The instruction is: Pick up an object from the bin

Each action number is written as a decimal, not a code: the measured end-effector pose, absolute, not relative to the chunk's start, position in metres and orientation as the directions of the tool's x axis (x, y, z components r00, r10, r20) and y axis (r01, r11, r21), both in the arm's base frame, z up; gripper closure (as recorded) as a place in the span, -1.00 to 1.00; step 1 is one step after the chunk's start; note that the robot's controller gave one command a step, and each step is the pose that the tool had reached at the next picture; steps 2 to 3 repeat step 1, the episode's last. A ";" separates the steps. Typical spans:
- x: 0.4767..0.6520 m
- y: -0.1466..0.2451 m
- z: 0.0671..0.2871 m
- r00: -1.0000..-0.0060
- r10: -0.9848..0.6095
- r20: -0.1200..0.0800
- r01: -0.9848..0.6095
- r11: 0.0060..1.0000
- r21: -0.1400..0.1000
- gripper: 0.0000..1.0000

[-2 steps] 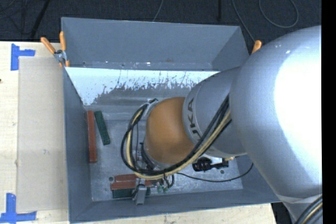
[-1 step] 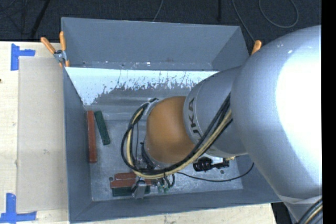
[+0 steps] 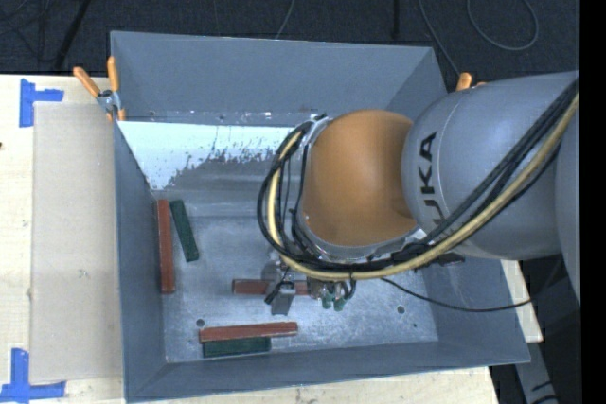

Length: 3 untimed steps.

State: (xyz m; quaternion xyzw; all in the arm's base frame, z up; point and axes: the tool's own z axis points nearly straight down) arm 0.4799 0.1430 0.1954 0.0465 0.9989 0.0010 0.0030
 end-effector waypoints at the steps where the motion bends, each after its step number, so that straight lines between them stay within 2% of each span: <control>1: 0.505 0.210 0.264 -0.777 -0.629 -0.004 -0.629 0.777 0.000 1.00; 3: 0.505 0.210 0.264 -0.777 -0.629 -0.004 -0.629 0.777 0.000 1.00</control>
Offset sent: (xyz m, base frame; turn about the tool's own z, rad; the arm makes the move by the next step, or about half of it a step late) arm 0.0251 0.0654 0.0683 -0.7711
